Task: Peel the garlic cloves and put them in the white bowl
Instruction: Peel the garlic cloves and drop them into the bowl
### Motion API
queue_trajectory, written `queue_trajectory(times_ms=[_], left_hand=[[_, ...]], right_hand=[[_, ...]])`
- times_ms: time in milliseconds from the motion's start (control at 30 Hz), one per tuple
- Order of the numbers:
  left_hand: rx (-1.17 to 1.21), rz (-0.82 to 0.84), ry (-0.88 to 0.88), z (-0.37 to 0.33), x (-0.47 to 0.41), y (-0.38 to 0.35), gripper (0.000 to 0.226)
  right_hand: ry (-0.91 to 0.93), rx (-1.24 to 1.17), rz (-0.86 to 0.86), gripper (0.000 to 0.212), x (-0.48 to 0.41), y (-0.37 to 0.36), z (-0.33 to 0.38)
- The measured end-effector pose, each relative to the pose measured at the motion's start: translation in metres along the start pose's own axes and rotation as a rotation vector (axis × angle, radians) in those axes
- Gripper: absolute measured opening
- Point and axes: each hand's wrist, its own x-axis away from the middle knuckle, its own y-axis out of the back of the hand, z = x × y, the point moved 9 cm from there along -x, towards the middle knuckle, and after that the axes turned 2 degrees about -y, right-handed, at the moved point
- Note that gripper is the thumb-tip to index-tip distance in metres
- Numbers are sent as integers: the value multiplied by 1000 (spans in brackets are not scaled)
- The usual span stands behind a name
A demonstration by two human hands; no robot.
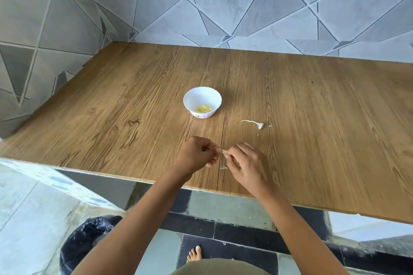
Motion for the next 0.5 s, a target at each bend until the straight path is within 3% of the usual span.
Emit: queue_trajectory(times_ms=[133, 200, 367, 500], left_hand=[[196, 58, 144, 15, 1, -8, 11], [182, 58, 91, 13, -1, -7, 9], [15, 46, -211, -12, -7, 1, 4], [72, 89, -292, -17, -8, 0, 6]], right_hand=[[6, -17, 85, 20, 0, -6, -5], [-224, -310, 182, 15, 0, -12, -20], [-1010, -1070, 409, 10, 23, -44, -40], [-1326, -1427, 425, 11, 36, -55, -30]])
